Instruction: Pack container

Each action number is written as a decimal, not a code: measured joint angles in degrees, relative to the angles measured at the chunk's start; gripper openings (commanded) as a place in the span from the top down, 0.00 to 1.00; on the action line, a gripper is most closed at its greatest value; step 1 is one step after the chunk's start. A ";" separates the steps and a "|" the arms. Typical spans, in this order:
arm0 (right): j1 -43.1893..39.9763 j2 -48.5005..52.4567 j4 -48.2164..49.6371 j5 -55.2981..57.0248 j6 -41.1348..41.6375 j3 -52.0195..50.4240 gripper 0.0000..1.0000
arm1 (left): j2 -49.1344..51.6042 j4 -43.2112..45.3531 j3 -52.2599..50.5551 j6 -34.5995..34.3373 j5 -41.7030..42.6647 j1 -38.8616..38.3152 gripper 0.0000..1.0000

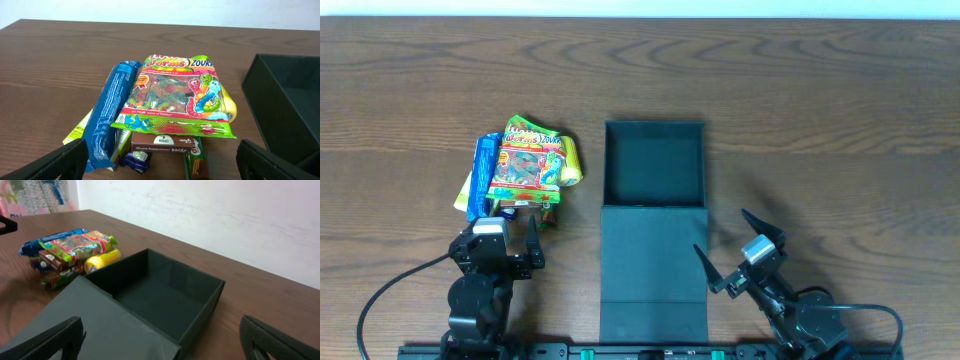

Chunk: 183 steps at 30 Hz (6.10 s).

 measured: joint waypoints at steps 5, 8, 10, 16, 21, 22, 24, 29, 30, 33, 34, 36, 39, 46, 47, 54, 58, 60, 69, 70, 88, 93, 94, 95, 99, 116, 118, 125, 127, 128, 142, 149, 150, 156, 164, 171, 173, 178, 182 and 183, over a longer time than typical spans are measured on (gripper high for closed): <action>0.00 -0.02 0.00 0.00 -0.02 0.00 0.01 | 0.00 0.00 0.00 0.00 0.00 0.00 0.05; 0.00 -0.02 0.00 0.00 -0.02 0.00 0.01 | 0.00 0.00 0.00 0.00 0.00 0.00 0.04; 0.00 -0.02 0.00 0.00 0.00 0.00 0.01 | 0.00 0.00 0.00 -0.02 0.00 0.00 0.05; 0.00 -0.02 0.00 0.00 -0.02 0.00 0.01 | 0.00 0.00 0.00 0.00 0.00 0.00 0.04; 0.00 -0.02 0.00 0.00 -0.02 0.00 0.01 | 0.00 0.00 0.00 0.00 0.00 0.00 0.05; 0.00 -0.02 0.00 0.00 0.00 0.00 0.01 | 0.00 0.00 0.00 0.00 0.00 0.00 0.05; 0.00 -0.02 0.00 0.00 -0.02 0.00 0.01 | 0.00 0.00 0.00 0.00 0.00 0.00 0.05; 0.00 0.00 0.00 0.00 0.00 0.00 0.01 | 0.00 0.00 0.00 0.00 0.00 0.00 0.05; 0.00 -0.02 0.00 0.00 -0.02 0.00 0.01 | 0.00 0.00 0.00 -0.02 0.00 0.00 0.05; 0.00 -0.02 0.00 0.00 -0.02 0.00 0.01 | 0.00 0.00 0.00 0.00 0.00 0.00 0.05; 0.00 -0.02 0.00 0.00 0.00 0.00 0.01 | 0.00 0.00 0.00 0.00 0.00 0.00 0.05; 0.00 -0.02 0.00 0.00 0.00 0.00 0.01 | 0.00 0.00 0.00 0.00 0.00 0.00 0.05; 0.00 -0.02 0.00 0.00 0.00 0.00 0.01 | 0.00 0.00 0.00 0.00 0.00 0.00 0.05; 0.00 -0.02 1.01 -5.22 5.64 0.00 0.01 | 0.00 0.00 0.00 0.00 0.00 0.00 0.05; 0.00 0.00 1.27 -7.17 9.14 0.00 0.01 | 0.00 0.00 0.00 0.00 0.00 0.00 0.05; 0.00 0.00 4.52 -14.25 42.93 0.00 0.01 | 0.00 0.00 0.00 0.00 0.00 0.00 0.05; -0.11 0.00 7.63 -12.63 50.07 0.00 0.01 | 0.00 0.00 0.00 0.00 0.00 0.00 0.05; -0.55 0.50 7.61 -12.11 51.45 0.02 0.01 | 0.00 0.00 0.00 0.00 -0.02 0.00 0.05; -8.50 23.65 6.78 -11.74 45.07 11.61 0.01 | 0.02 -0.02 0.00 0.00 -0.02 0.11 0.05; -9.79 28.57 7.02 -11.82 42.66 15.04 0.01 | 0.00 -0.02 0.00 -0.02 -0.02 0.11 0.05; -17.33 102.03 -11.80 -17.20 -9.75 81.02 0.01 | 0.00 -0.07 0.02 -0.17 -0.07 0.11 0.04; -17.25 108.56 -13.25 -16.85 -16.90 82.71 0.02 | 0.00 -0.04 0.02 -0.17 -0.07 0.11 0.04; -17.25 109.37 -13.46 -16.63 -17.75 82.71 0.02 | 0.02 -0.07 0.02 -0.17 -0.07 0.11 0.05; -17.25 110.09 -13.73 -16.06 -18.49 82.71 0.03 | 0.00 -0.04 0.02 -0.17 -0.07 0.11 0.04; -17.18 111.12 -15.52 -14.16 -20.46 82.75 0.09 | 0.02 -0.04 0.02 -0.17 -0.07 0.11 0.05; -15.52 115.80 -20.81 -3.76 -22.91 82.86 0.34 | 0.02 -0.07 0.02 -0.17 -0.07 0.11 0.04; -15.56 116.58 -21.18 -2.23 -22.91 82.86 0.36 | 0.00 -0.07 0.02 -0.17 -0.07 0.11 0.05; -17.79 117.66 -23.98 3.67 -22.88 82.88 0.36 | 0.00 -0.07 0.02 -0.17 -0.07 0.11 0.05; -18.86 117.66 -24.87 5.01 -22.84 82.88 0.36 | 0.00 -0.04 0.02 -0.17 -0.07 0.11 0.05; -19.56 117.66 -25.40 5.60 -22.71 82.88 0.36 | 0.00 -0.07 0.02 -0.17 -0.07 0.11 0.04; -33.33 117.66 -30.93 8.83 -8.70 82.90 0.66 | 0.00 -0.04 0.02 -0.17 -0.07 0.11 0.05; -36.83 117.66 -32.09 9.92 1.49 82.90 0.92 | 0.00 -0.07 0.02 -0.17 -0.07 0.11 0.05; -36.87 117.66 -32.15 10.14 2.71 82.90 0.94 | 0.00 -0.07 0.02 -0.17 -0.07 0.11 0.05; -37.55 117.66 -32.28 11.06 13.92 82.90 0.99 | 0.00 -0.07 0.02 -0.17 -0.07 0.11 0.05; -37.59 117.66 -32.46 11.43 22.82 82.90 0.99 | 0.00 -0.07 0.02 -0.17 -0.07 0.11 0.04; -38.56 117.66 -36.50 11.61 29.94 83.47 0.99 | 0.00 -0.04 0.02 -0.17 -0.07 0.11 0.05; -38.97 117.66 -37.88 11.47 33.35 83.65 0.99 | 0.02 -0.07 0.02 -0.17 -0.07 0.11 0.05; -39.19 117.59 -39.65 9.55 43.63 83.91 0.99 | 0.00 -0.07 0.02 -0.17 -0.07 0.11 0.05; -39.15 117.44 -39.85 4.50 50.69 83.91 0.74 | 0.02 -0.07 0.02 -0.17 -0.07 0.11 0.05; -39.12 117.44 -39.71 2.29 52.09 83.91 0.42 | 0.00 -0.07 0.02 -0.17 -0.07 0.11 0.05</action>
